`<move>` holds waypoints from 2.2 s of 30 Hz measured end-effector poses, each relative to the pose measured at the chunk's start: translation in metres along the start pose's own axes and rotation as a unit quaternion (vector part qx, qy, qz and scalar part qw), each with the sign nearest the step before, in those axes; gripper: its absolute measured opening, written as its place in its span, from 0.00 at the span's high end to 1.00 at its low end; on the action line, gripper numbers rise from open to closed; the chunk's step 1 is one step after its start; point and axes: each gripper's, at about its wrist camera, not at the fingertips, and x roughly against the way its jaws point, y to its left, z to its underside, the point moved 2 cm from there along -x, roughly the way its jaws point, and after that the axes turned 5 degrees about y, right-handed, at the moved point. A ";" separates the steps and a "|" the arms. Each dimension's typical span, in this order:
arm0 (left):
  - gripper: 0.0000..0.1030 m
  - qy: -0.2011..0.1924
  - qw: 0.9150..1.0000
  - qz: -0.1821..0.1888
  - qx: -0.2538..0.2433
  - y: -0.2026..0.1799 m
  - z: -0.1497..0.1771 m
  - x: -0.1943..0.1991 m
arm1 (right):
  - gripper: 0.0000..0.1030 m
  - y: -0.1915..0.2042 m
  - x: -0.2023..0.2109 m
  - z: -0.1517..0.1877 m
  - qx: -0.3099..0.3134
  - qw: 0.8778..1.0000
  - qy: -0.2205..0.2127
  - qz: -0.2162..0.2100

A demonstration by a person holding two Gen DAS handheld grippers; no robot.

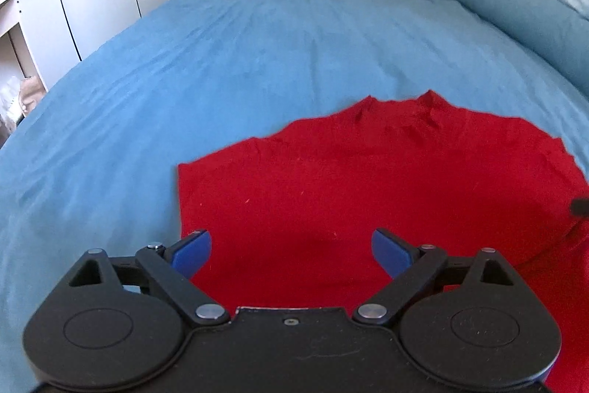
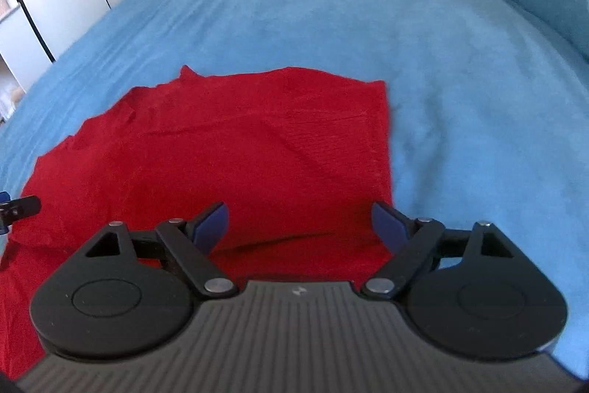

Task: Fold small clothes
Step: 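Move both grippers down to the sweater hem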

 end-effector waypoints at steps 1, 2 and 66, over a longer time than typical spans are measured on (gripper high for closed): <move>0.06 0.003 1.000 -0.002 -0.001 -0.001 0.000 -0.003 | 0.02 0.002 0.007 -0.002 0.007 1.000 -0.015 -0.003; 0.06 0.008 1.000 -0.005 -0.002 -0.003 0.003 -0.003 | 0.00 0.005 0.013 -0.003 0.016 0.999 -0.032 -0.014; 0.41 -0.011 0.991 0.019 0.130 0.048 0.311 0.232 | 0.12 -0.058 0.267 0.315 -0.062 0.997 -0.043 0.017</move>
